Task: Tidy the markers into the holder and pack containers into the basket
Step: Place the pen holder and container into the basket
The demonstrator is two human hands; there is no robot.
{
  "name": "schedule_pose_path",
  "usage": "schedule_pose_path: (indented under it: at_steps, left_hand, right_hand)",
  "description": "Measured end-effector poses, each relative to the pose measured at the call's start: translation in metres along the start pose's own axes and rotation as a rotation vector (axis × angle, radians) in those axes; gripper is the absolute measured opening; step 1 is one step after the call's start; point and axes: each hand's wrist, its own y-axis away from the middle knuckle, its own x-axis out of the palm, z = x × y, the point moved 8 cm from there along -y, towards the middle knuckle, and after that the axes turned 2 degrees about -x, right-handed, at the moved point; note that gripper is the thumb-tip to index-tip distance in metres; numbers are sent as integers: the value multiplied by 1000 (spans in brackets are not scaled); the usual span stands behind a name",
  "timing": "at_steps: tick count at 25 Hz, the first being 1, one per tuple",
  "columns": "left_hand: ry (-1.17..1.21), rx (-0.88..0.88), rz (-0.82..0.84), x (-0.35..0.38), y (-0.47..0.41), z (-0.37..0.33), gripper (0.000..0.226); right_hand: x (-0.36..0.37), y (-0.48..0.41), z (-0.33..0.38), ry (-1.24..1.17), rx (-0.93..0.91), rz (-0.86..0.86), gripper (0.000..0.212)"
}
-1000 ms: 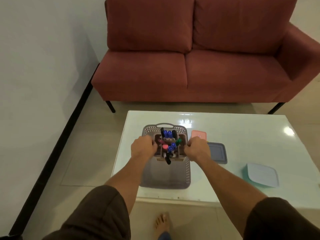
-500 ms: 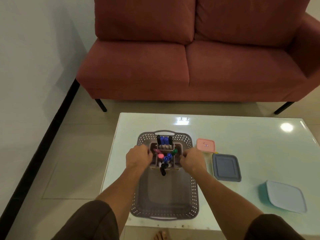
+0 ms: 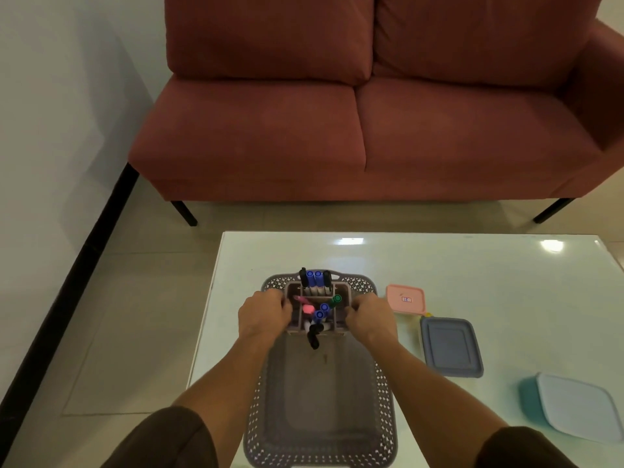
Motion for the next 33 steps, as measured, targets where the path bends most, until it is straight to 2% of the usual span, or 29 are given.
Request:
schedule_pose_path:
  at_steps: [4, 8, 11, 13, 14, 16, 18, 21, 23, 25, 27, 33]
  left_hand:
    - [-7, -11, -8, 1, -12, 0, 25]
    - [-15, -115, -38, -6, -6, 2, 33]
    - [85, -104, -306, -41, 11, -14, 31]
    - [198, 71, -501, -65, 30, -53, 26]
    - [268, 190, -524, -71, 41, -81, 26]
    - [398, 398, -399, -60, 66, -144, 27]
    - [338, 432, -175, -17, 85, -202, 27]
    - [206, 256, 144, 66, 95, -249, 29]
    - [163, 116, 264, 105, 90, -251, 32]
    - [169, -23, 287, 126, 80, -238, 35]
    - [192, -81, 301, 143, 69, -232, 38]
    - [268, -25, 246, 150, 48, -238, 34]
  right_hand:
    - [1, -7, 1, -8, 2, -1, 15]
    - [0, -9, 1, -84, -11, 35, 17]
    - [-35, -4, -7, -99, -53, -77, 32]
    - [-76, 5, -36, -99, 7, -256, 33]
    - [-95, 9, -59, -125, 72, -328, 30]
    - [-120, 19, -110, -175, 226, -403, 24]
    - [-130, 29, -150, -184, 337, -383, 21]
    - [-130, 35, -189, -126, 406, -289, 18]
    - [-126, 32, -215, -127, 418, -262, 19]
    - [-116, 28, -235, -124, 433, -232, 24]
    - [-104, 25, -253, -124, 461, -201, 26]
    - [-83, 15, -262, -264, 394, -158, 26]
